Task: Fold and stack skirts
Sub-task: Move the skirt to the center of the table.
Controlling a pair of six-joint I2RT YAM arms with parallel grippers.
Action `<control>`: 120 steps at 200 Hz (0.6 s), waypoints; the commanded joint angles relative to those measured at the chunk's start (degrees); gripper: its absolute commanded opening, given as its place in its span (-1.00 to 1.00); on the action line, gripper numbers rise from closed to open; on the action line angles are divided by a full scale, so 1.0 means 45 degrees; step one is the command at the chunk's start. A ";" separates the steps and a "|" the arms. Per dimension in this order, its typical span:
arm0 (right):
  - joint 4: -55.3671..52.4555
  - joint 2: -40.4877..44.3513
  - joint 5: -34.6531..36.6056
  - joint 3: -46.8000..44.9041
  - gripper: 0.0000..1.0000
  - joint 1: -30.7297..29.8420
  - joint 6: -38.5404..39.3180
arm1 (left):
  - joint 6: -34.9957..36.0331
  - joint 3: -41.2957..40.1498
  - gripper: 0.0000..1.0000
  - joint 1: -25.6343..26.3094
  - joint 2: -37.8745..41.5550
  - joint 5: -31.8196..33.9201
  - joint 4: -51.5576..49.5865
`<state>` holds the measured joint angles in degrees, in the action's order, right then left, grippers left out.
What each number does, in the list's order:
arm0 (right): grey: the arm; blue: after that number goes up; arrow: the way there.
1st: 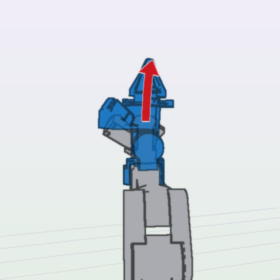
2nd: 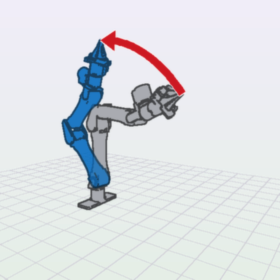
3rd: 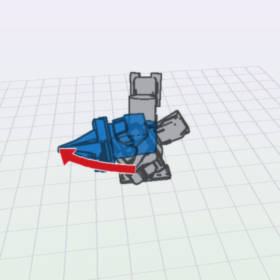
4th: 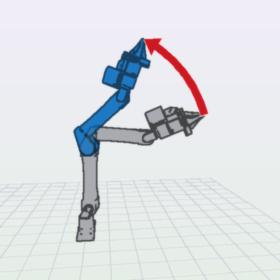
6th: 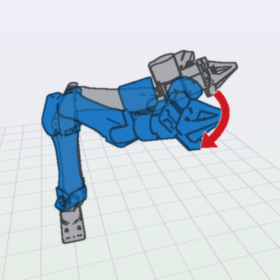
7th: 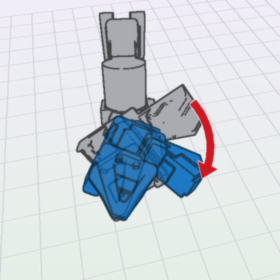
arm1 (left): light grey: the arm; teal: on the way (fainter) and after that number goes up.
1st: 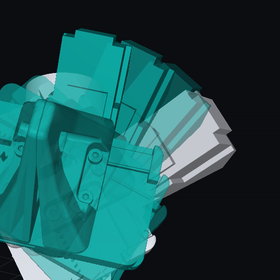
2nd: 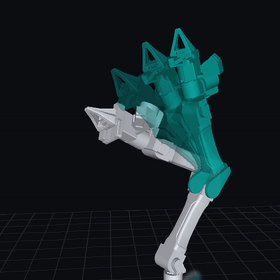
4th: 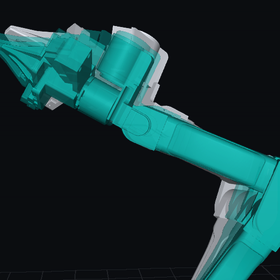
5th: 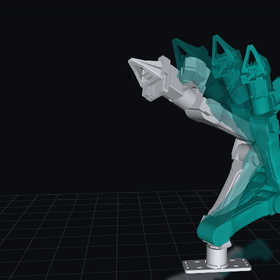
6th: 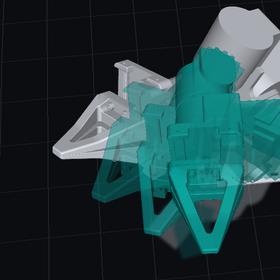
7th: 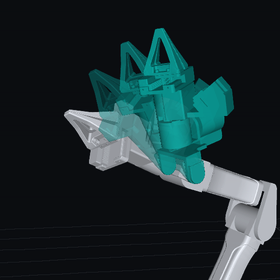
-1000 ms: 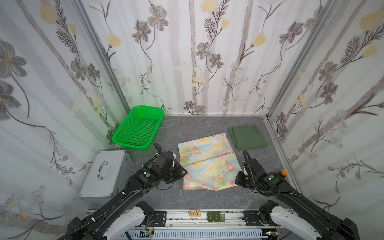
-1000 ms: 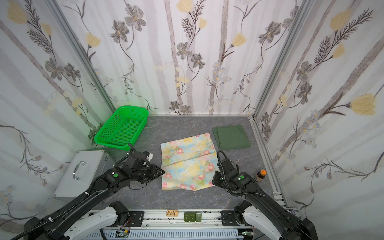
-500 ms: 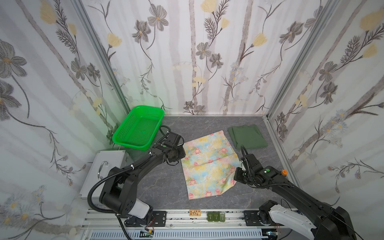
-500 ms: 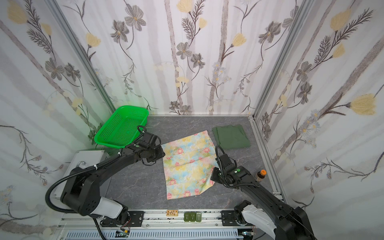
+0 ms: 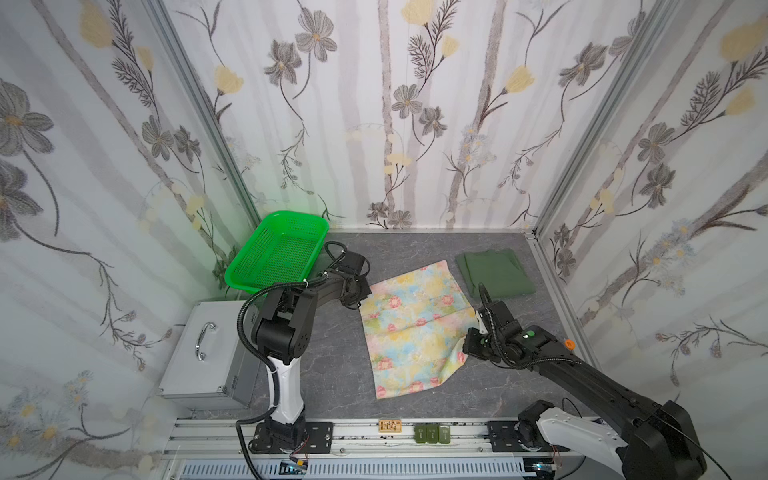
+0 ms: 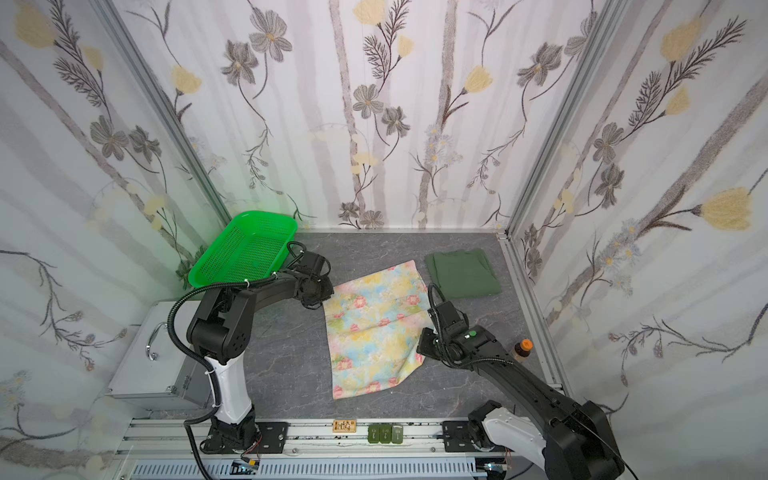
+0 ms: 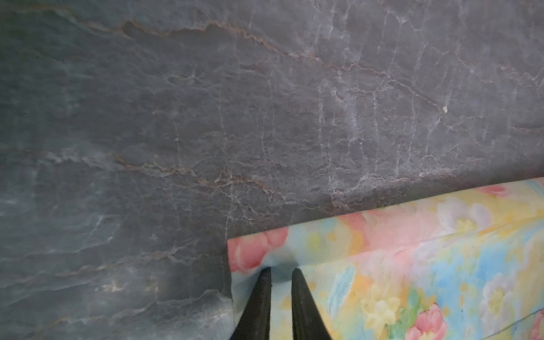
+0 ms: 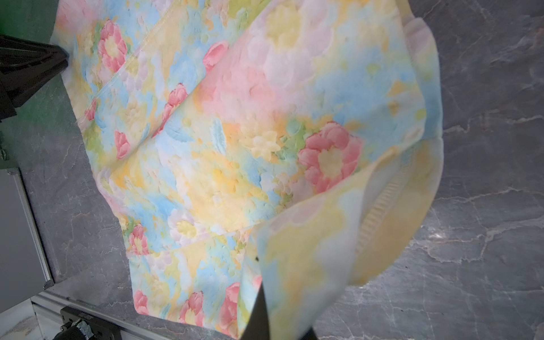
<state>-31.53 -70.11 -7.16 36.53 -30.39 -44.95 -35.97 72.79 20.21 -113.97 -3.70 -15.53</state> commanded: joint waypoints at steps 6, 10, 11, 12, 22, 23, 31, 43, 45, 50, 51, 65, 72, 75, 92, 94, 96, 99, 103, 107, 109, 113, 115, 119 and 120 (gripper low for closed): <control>0.0737 -0.0033 -0.0080 -0.0187 -1.00 -0.0202 -0.0410 | 0.0496 0.0523 -0.65 -0.0245 -0.0682 0.0653 -0.0026; 0.0727 -0.0082 -0.0054 -0.0212 -1.00 -0.0253 -0.0415 | 0.0538 0.0735 -0.65 -0.0292 -0.0806 0.0661 -0.0026; 0.0722 -0.0083 -0.0052 -0.0210 -1.00 -0.0265 -0.0408 | 0.0535 0.0775 -0.65 -0.0292 -0.0835 0.0664 -0.0026; 0.0710 -0.0094 -0.0051 -0.0209 -1.00 -0.0271 -0.0415 | 0.0533 0.0815 -0.65 -0.0311 -0.0859 0.0666 -0.0026; 0.0641 -0.0196 0.0045 -0.0278 -1.00 -0.0446 -0.0445 | 0.0718 0.1197 -0.66 -0.0411 -0.1179 0.0697 -0.0026; 0.0640 -0.0209 0.0056 -0.0292 -1.00 -0.0459 -0.0443 | 0.0732 0.1241 -0.65 -0.0419 -0.1207 0.0702 -0.0026; 0.0667 -0.0277 0.0044 -0.0408 -1.00 -0.0569 -0.0506 | 0.0906 0.1594 -0.66 -0.0457 -0.1455 0.0762 -0.0026; 0.0869 -0.0372 -0.0078 -0.0617 -1.00 -0.0647 -0.0557 | 0.1175 0.2189 -0.67 -0.0497 -0.1834 0.0877 -0.0026; 0.0902 -0.0391 -0.0101 -0.0657 -1.00 -0.0648 -0.0563 | 0.1239 0.2277 -0.67 -0.0499 -0.1878 0.0895 -0.0016; 0.0981 -0.0459 -0.0157 -0.0728 -1.00 -0.0664 -0.0602 | 0.1347 0.2504 -0.68 -0.0508 -0.1975 0.1023 -0.0006; 0.1006 -0.0467 -0.0162 -0.0742 -1.00 -0.0656 -0.0600 | 0.1359 0.2548 -0.68 -0.0507 -0.1986 0.1050 -0.0006; 0.1291 -0.0552 -0.0255 -0.0909 -1.00 -0.0715 -0.0637 | 0.1607 0.3115 -0.69 -0.0529 -0.2113 0.1290 0.0018; 0.1400 -0.0574 -0.0252 -0.1023 -0.91 -0.0743 -0.0675 | 0.1698 0.3375 -0.69 -0.0560 -0.2104 0.1301 0.0033; 0.1433 -0.0573 -0.0271 -0.1072 -0.76 -0.0760 -0.0678 | 0.1729 0.3474 -0.69 -0.0564 -0.2096 0.1293 0.0033; 0.1118 -0.0480 -0.0164 -0.1155 -0.10 -0.0765 -0.0657 | 0.1802 0.3820 -0.69 -0.0600 -0.1710 0.0977 0.0033; 0.1066 -0.0438 -0.0142 -0.1158 -0.03 -0.0766 -0.0656 | 0.1806 0.3823 -0.69 -0.0603 -0.1632 0.0925 0.0033; 0.0995 -0.0383 -0.0117 -0.1154 0.03 -0.0775 -0.0666 | 0.1812 0.3828 -0.69 -0.0603 -0.1544 0.0873 0.0033; 0.0906 -0.0318 -0.0073 -0.1147 0.12 -0.0777 -0.0657 | 0.1795 0.3824 -0.69 -0.0604 -0.1433 0.0810 0.0035; 0.0773 -0.0184 0.0015 -0.1131 0.21 -0.0769 -0.0660 | 0.1782 0.3805 -0.68 -0.0604 -0.1265 0.0710 0.0023; 0.0641 -0.0047 0.0059 -0.1099 0.25 -0.0773 -0.0657 | 0.1778 0.3741 -0.67 -0.0589 -0.1021 0.0610 0.0014; 0.0576 0.0017 0.0099 -0.1085 0.26 -0.0763 -0.0671 | 0.1756 0.3715 -0.66 -0.0585 -0.0894 0.0570 0.0014; 0.0459 0.0168 0.0134 -0.1058 0.29 -0.0767 -0.0690 | 0.1716 0.3583 -0.64 -0.0603 -0.0644 0.0477 0.0013; 0.0409 0.0262 0.0152 -0.1065 0.30 -0.0776 -0.0703 | 0.1687 0.3510 -0.63 -0.0603 -0.0516 0.0449 0.0013; 0.0332 0.0435 0.0171 -0.1053 0.33 -0.0768 -0.0738 | 0.1619 0.3392 -0.61 -0.0604 -0.0230 0.0329 -0.0001; 0.0310 0.0468 0.0178 -0.1060 0.33 -0.0767 -0.0756 | 0.1603 0.3335 -0.60 -0.0604 -0.0146 0.0293 -0.0004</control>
<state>-28.97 -70.72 -7.51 31.44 -33.78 -47.46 -28.71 89.06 17.52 -119.98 -0.32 -15.29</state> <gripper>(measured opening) 0.667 0.173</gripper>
